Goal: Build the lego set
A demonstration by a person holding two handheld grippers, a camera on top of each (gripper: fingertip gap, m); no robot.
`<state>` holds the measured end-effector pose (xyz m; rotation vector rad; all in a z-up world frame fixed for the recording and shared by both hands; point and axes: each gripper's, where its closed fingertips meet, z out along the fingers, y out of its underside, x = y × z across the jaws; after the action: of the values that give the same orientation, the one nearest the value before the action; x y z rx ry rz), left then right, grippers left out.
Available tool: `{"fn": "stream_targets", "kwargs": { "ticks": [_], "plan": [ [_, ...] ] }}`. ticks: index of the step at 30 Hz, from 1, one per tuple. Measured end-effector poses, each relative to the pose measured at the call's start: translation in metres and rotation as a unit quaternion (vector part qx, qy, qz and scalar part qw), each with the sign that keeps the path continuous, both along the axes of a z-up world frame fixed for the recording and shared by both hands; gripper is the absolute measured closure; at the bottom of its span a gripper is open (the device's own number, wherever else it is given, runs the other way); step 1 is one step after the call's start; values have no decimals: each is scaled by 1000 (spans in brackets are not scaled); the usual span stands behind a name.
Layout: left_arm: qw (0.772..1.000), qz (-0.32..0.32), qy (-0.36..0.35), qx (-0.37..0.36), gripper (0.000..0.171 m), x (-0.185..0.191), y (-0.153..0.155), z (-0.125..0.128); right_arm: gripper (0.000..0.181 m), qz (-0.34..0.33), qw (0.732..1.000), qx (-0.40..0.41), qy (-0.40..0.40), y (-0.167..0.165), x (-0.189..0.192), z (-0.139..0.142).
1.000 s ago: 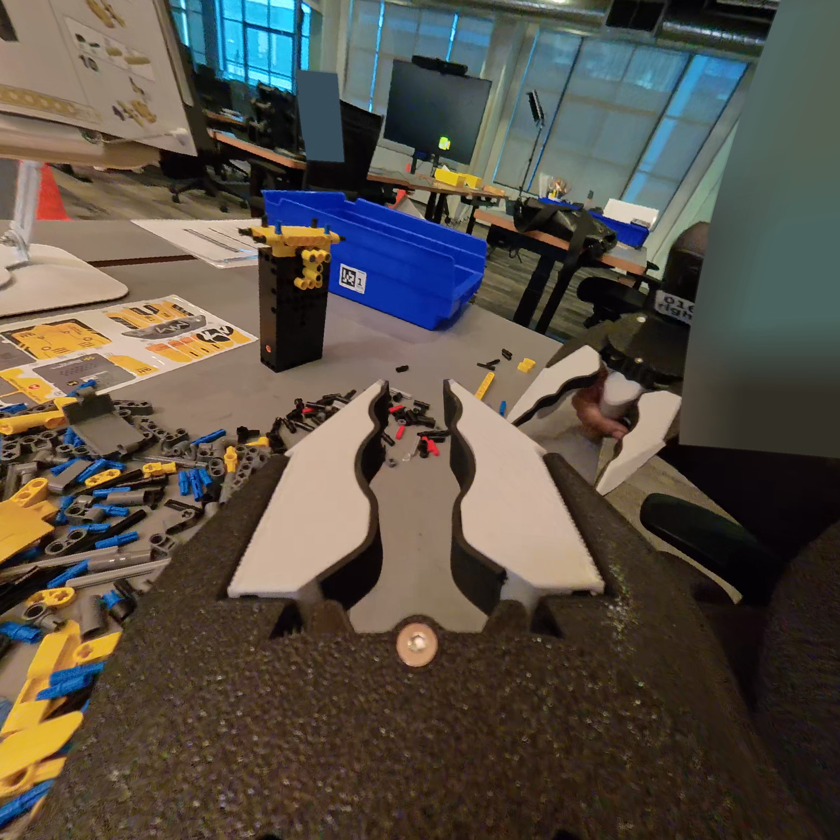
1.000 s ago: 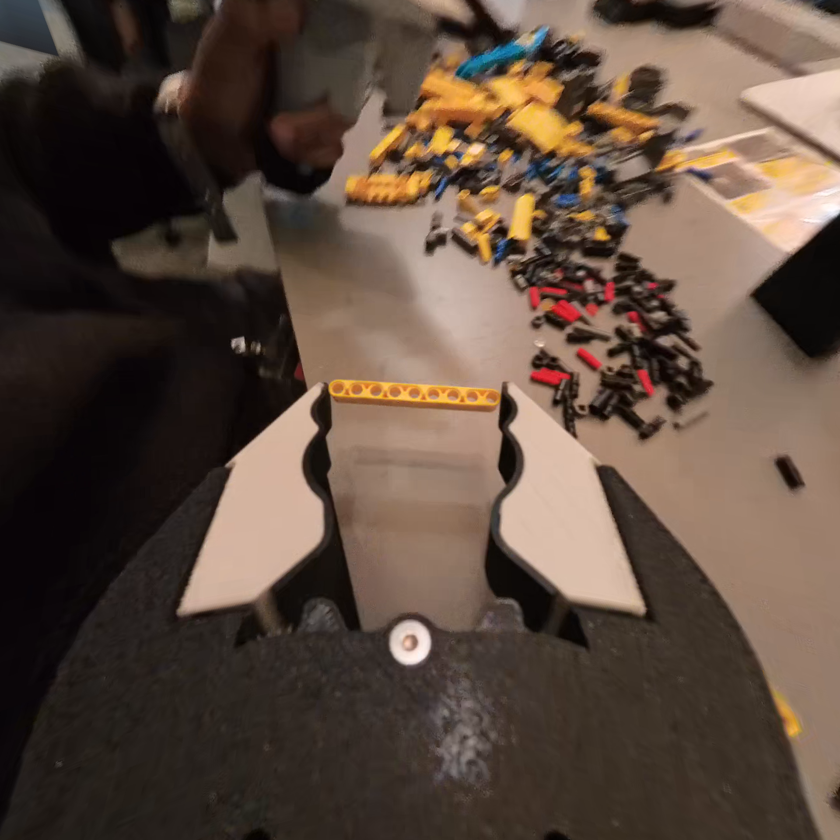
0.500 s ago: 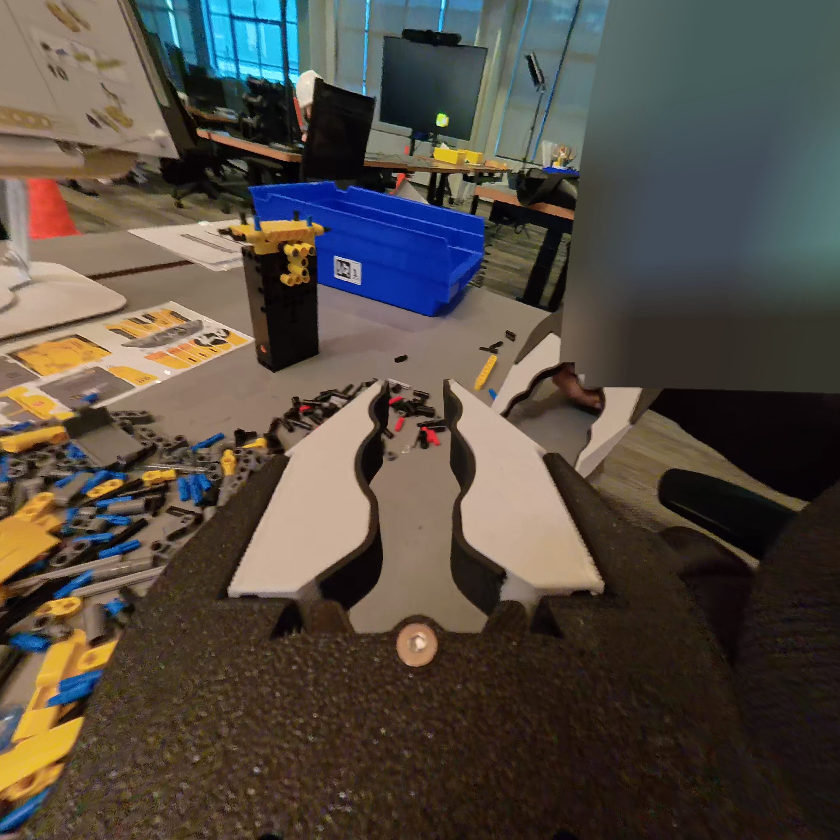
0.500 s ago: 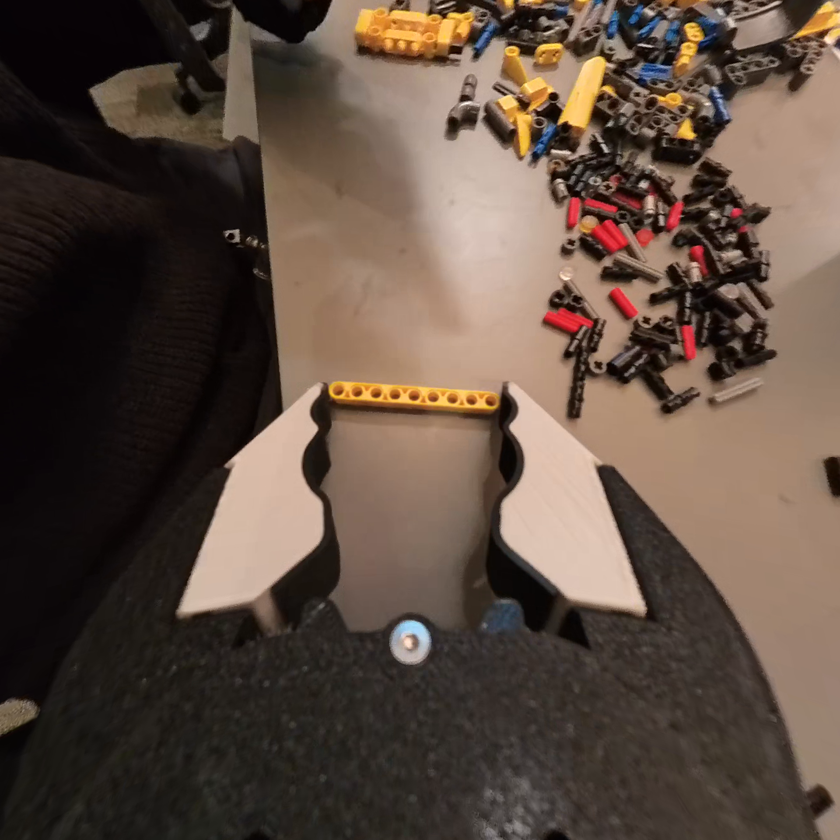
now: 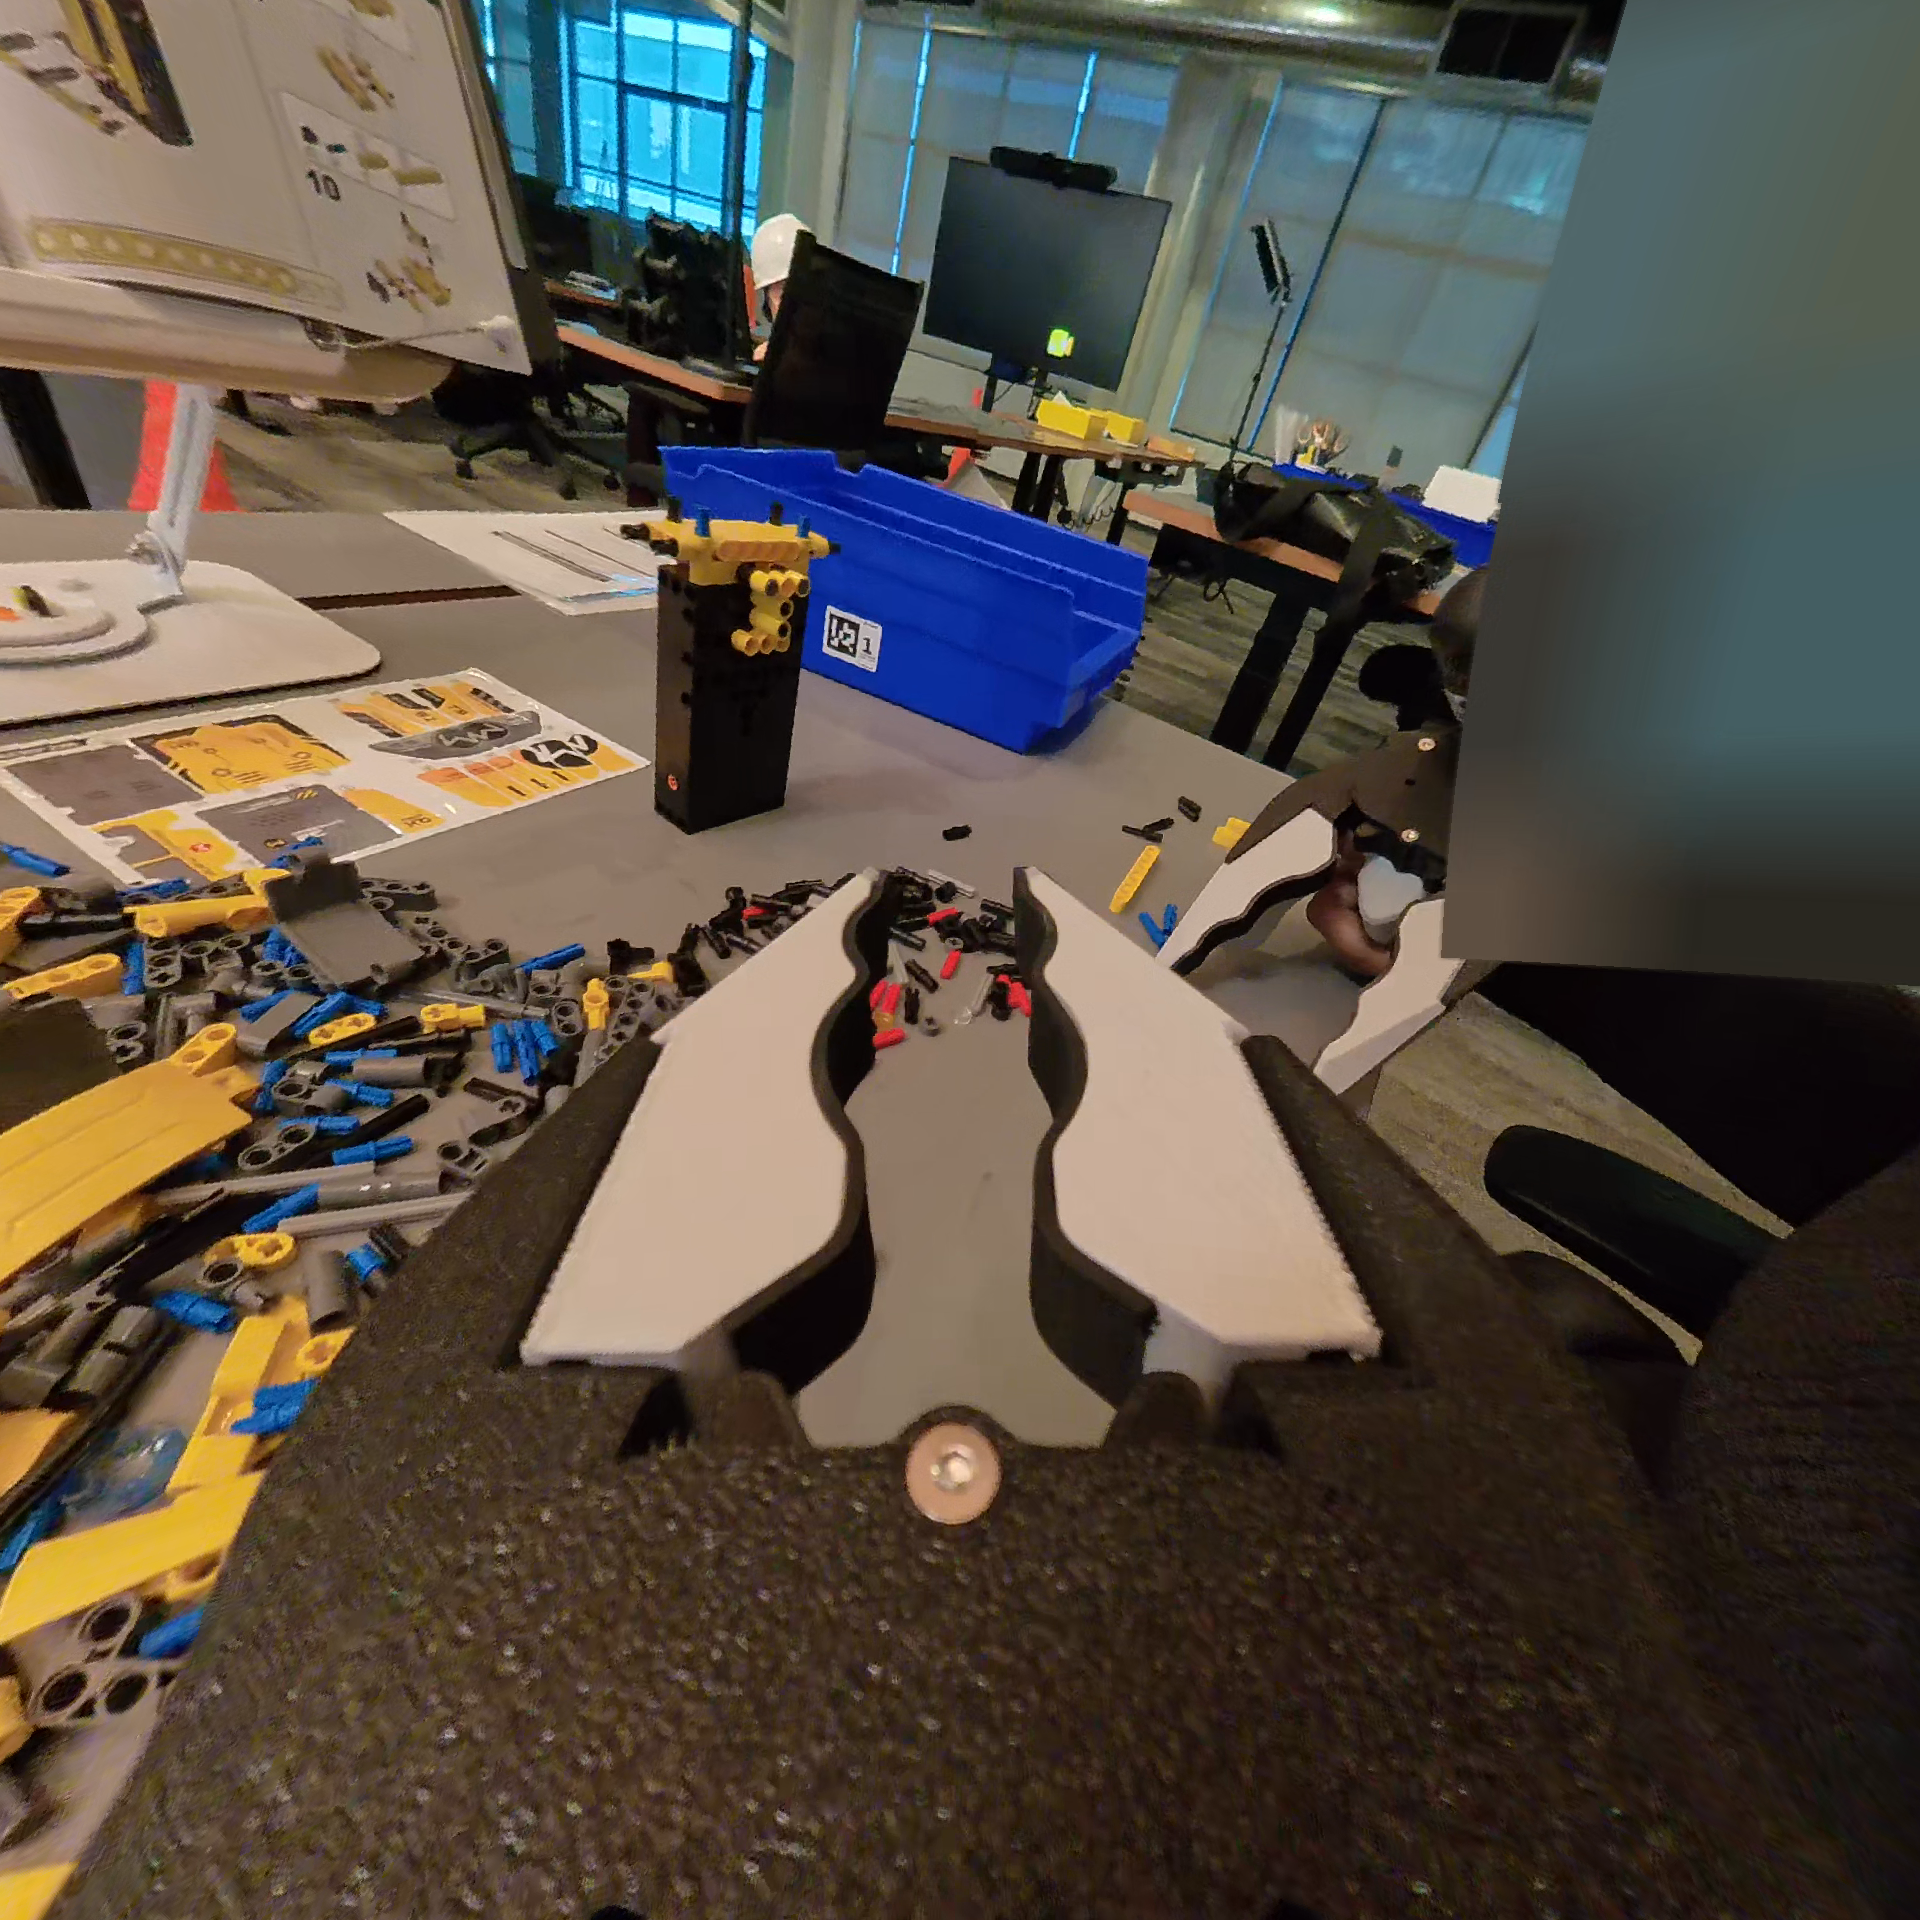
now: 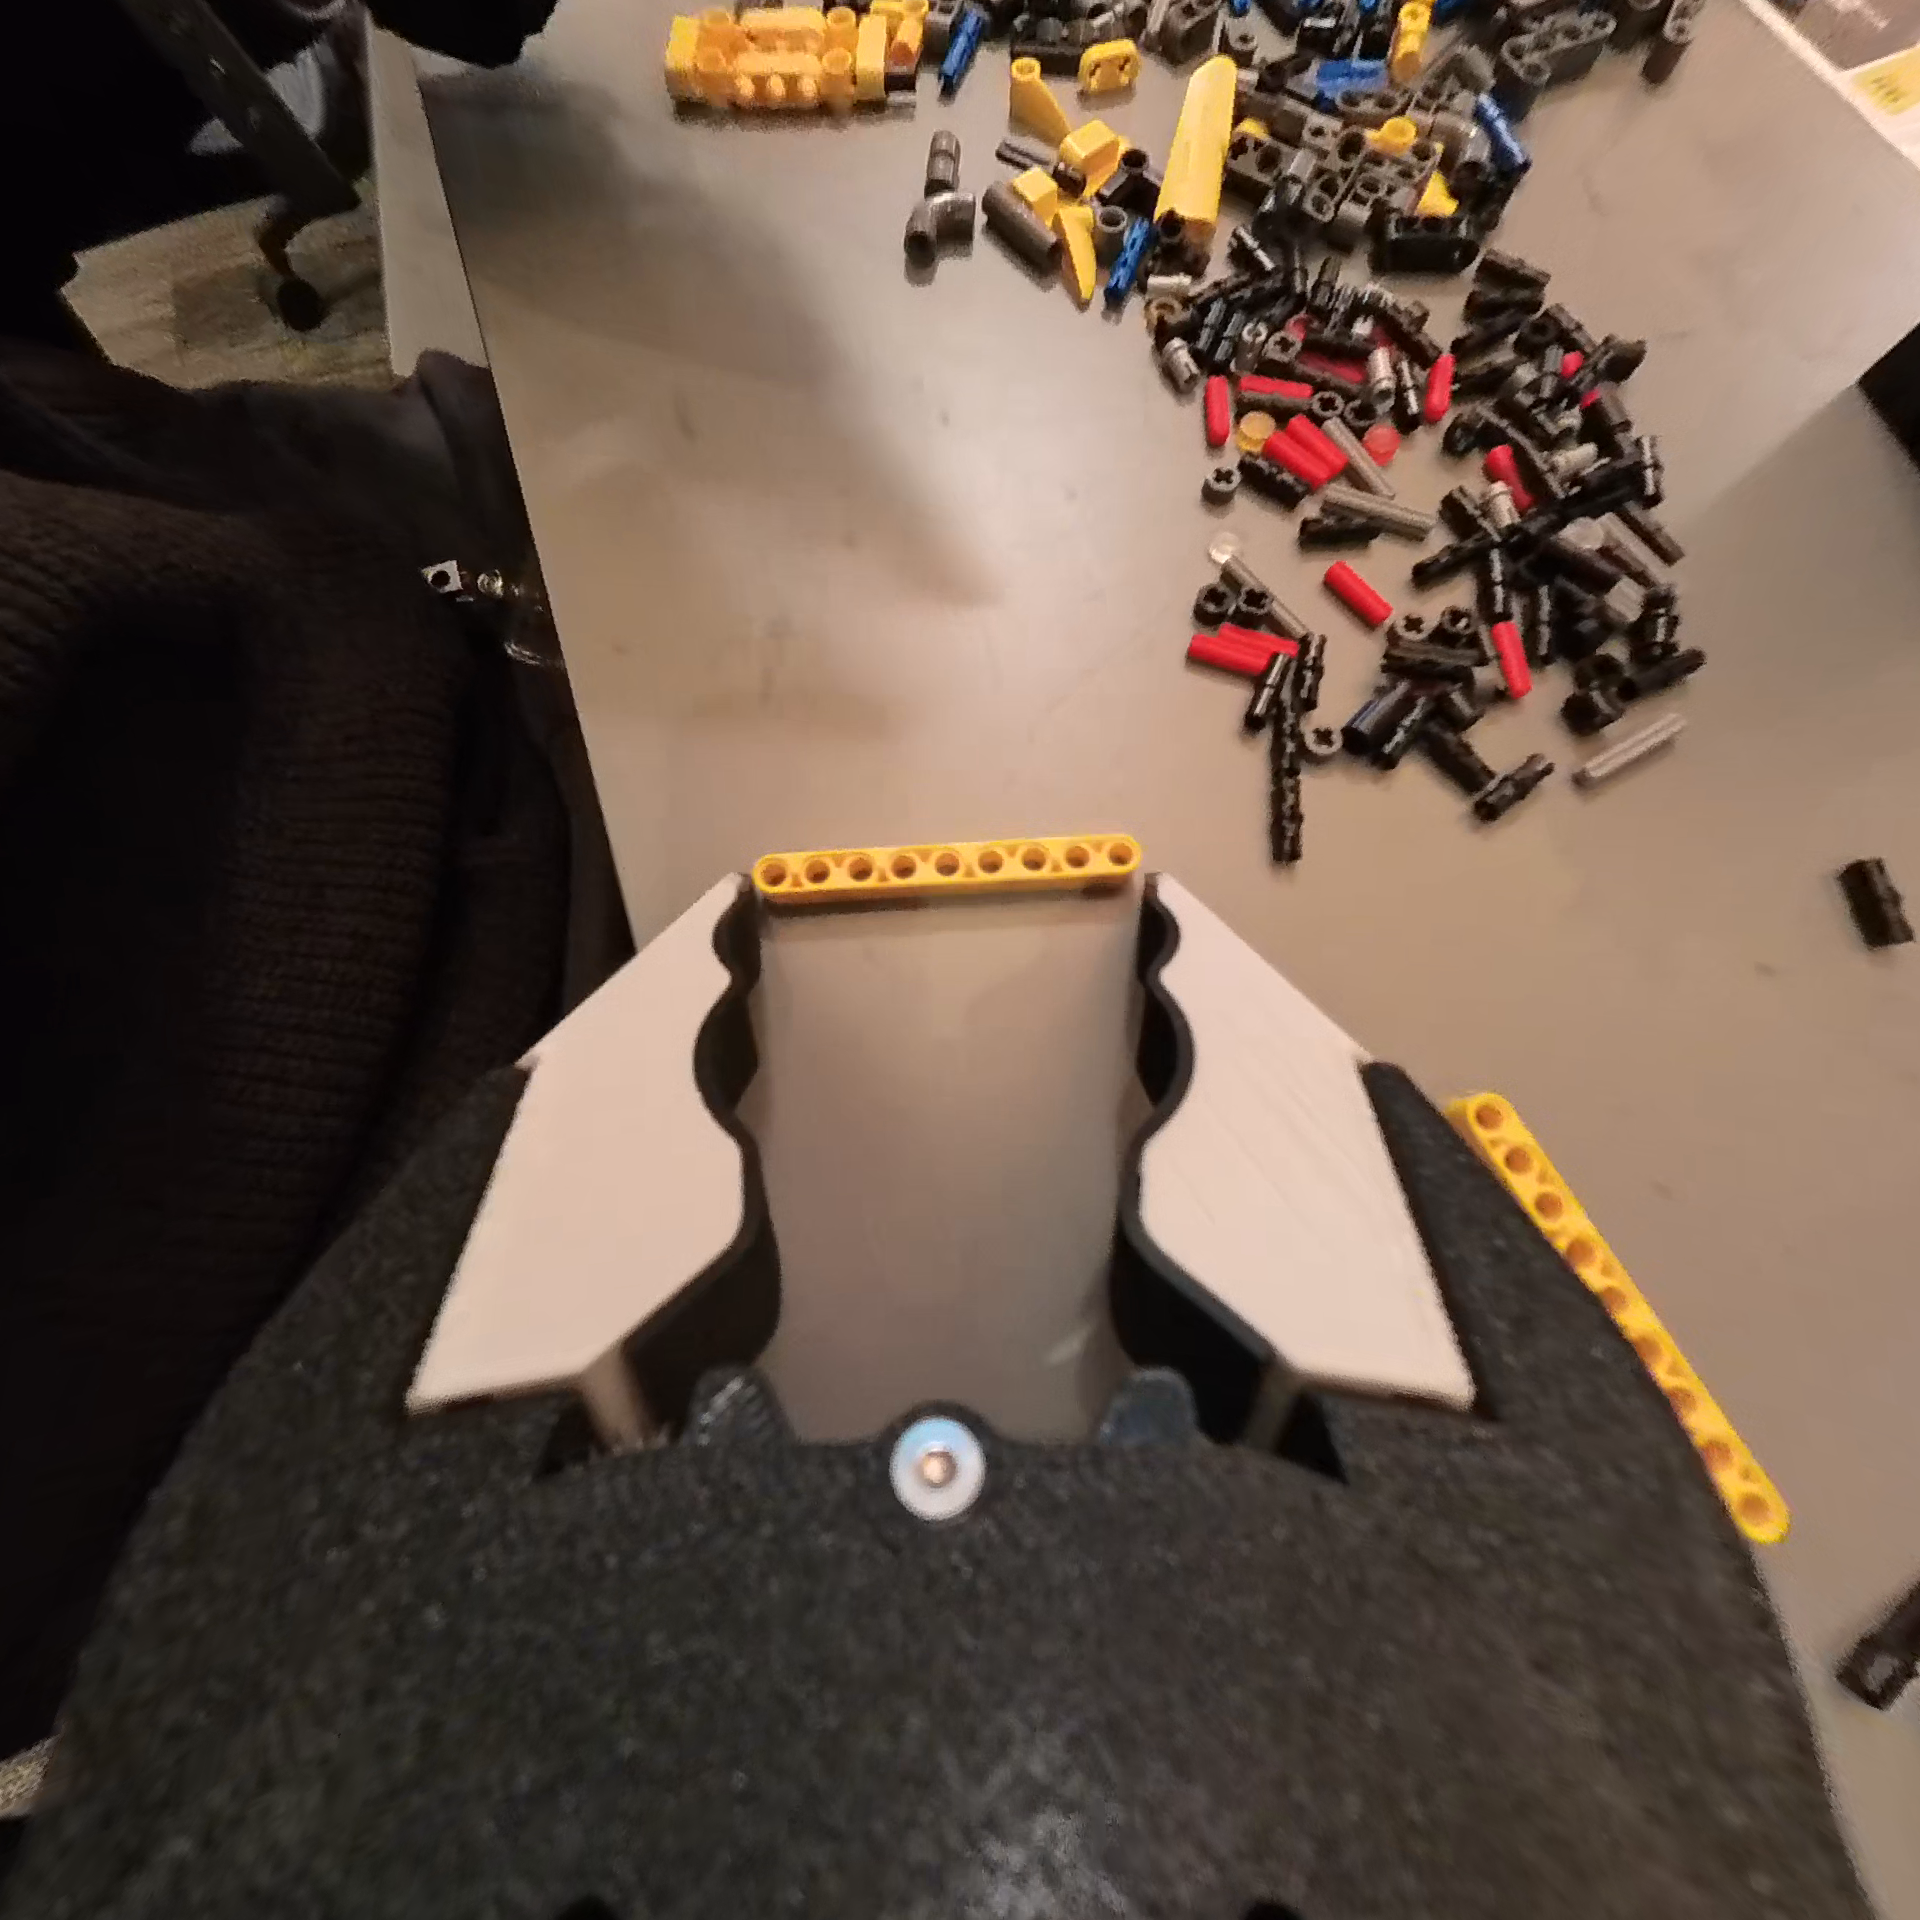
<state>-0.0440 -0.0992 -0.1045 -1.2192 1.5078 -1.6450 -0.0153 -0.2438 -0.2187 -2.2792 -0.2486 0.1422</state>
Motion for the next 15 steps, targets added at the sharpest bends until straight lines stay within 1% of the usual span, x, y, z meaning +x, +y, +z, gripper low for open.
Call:
{"fn": "stream_targets", "kwargs": {
  "ticks": [1, 3, 4, 8, 12, 13, 15],
  "plan": [
    [1000, 2, -1, -3, 148, -2, 2, 1, 113, 4, 1000, 4, 3, 2, -1, 1],
    [1000, 7, 0, -6, 148, -4, 6, 0, 138, 23, 1000, 12, 4, 5, -7, 4],
    [1000, 6, 4, -7, 148, -5, 7, -2, 144, 32, 999, 16, -1, 8, -9, 5],
    [1000, 0, 18, -9, 148, -8, 8, -10, 143, 43, 999, 15, -6, 18, -12, 4],
    [1000, 6, 19, 0, 148, -12, 11, -13, 140, 28, 1000, 14, -3, 19, -10, 4],
    [1000, 8, 19, 2, 148, -13, 12, -14, 136, 17, 1000, 13, -4, 19, -8, 4],
    [1000, 7, 19, -4, 148, -13, 13, -15, 121, -8, 1000, 16, -9, 21, -3, 5]
  ]
}}
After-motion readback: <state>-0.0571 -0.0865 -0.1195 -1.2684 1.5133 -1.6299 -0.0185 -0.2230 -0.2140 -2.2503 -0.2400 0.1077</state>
